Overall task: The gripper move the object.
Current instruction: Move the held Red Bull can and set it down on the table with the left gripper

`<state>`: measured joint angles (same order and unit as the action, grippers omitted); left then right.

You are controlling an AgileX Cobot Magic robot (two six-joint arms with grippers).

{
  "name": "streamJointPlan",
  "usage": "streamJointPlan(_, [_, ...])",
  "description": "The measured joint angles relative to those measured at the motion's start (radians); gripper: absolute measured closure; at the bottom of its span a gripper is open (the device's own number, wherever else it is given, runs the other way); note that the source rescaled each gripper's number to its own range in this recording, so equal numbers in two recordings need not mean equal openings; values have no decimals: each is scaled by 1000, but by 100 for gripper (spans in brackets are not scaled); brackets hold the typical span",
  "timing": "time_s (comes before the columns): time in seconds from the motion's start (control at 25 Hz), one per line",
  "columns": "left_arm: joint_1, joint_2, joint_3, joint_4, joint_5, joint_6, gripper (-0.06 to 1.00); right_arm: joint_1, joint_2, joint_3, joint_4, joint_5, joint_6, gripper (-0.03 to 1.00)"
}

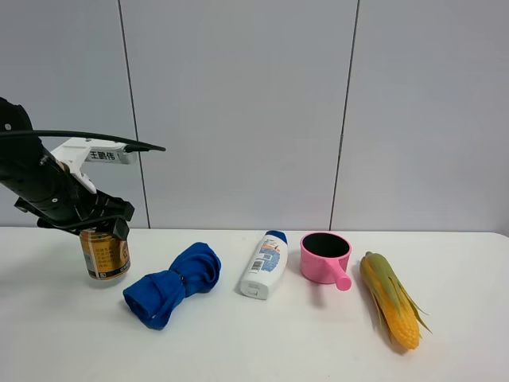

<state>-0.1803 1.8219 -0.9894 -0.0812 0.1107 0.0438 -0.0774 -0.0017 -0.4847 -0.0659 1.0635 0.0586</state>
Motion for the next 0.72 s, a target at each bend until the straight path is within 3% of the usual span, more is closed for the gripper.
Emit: streamJointPlan(0.72, [-2,61,0,3,-18,-26,94,0,0,0,0,0,0,-3])
